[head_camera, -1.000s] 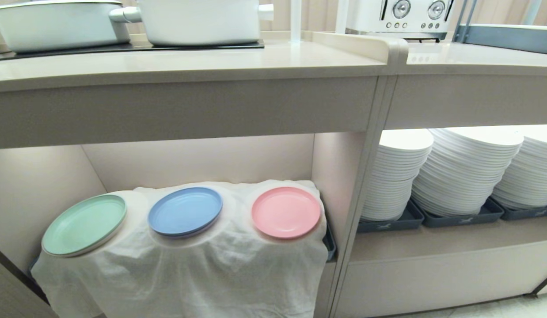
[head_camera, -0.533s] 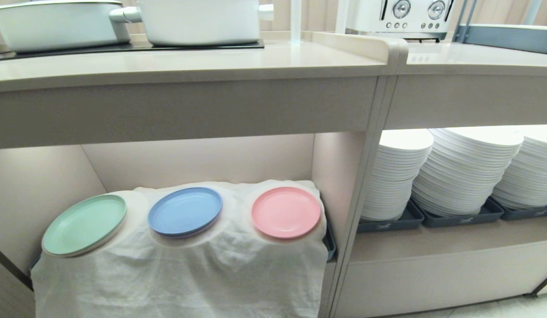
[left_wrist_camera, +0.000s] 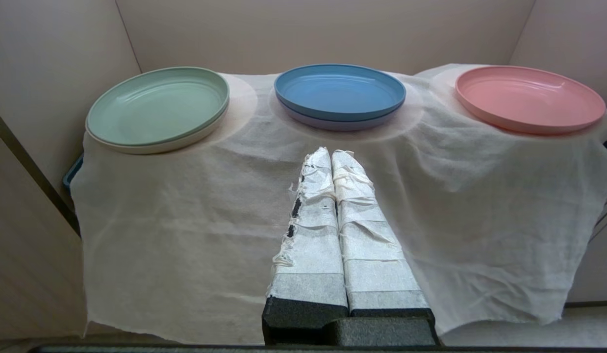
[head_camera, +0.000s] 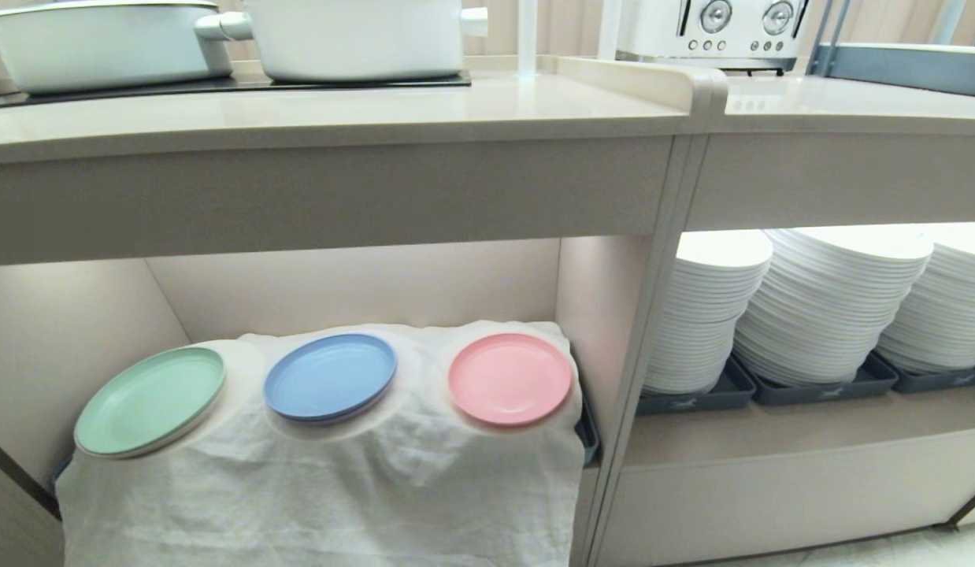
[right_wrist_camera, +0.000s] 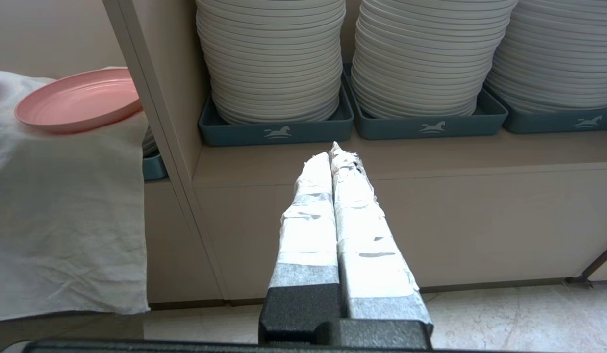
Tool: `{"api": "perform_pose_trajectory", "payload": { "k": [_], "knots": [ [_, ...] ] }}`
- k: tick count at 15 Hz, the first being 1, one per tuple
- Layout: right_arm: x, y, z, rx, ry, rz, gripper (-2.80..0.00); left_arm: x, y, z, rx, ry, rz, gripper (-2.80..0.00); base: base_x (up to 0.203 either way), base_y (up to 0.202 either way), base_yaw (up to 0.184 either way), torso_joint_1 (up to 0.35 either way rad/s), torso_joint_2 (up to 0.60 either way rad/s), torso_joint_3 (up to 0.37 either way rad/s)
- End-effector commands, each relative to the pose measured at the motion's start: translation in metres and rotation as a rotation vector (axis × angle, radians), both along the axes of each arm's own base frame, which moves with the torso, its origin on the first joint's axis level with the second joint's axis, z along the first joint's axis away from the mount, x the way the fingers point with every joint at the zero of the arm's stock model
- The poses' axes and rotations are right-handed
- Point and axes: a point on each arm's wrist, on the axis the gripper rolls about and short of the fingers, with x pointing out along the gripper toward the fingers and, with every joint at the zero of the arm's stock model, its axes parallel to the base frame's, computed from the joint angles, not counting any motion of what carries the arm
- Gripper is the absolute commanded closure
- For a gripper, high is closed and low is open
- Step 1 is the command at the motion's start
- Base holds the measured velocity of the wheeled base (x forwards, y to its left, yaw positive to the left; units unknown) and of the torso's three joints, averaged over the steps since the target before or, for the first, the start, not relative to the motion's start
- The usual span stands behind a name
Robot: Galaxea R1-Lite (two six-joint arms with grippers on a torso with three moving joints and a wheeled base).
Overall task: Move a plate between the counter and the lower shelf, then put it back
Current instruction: Pick up the plate in the cupboard
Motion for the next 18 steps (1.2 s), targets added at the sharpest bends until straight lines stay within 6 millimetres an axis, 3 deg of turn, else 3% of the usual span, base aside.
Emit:
{"api": "perform_pose_trajectory", "payload": {
  "k": [1,5,13,18],
  "knots": [
    [0.0000,0.0000,0.0000,0.000,0.000,-0.001,0.00,0.0001,0.0000,0.0000,0.000,0.001,0.001,0.00,0.000,0.000,0.000,0.000,0.00,0.000],
    [0.0000,0.0000,0.0000,0.000,0.000,0.001,0.00,0.0000,0.0000,0.0004,0.000,0.000,0.001,0.00,-0.001,-0.020,0.000,-0.001,0.00,0.001],
    [0.0000,0.0000,0.0000,0.000,0.000,0.001,0.00,0.0000,0.0000,0.0004,-0.004,0.000,0.001,0.00,0.000,-0.165,0.000,0.004,0.00,0.002],
    [0.0000,0.0000,-0.0001,0.000,0.001,0.000,0.00,0.0000,0.0000,0.0006,-0.007,-0.002,0.001,0.00,0.000,0.000,0.000,0.000,0.00,0.000]
  ]
}}
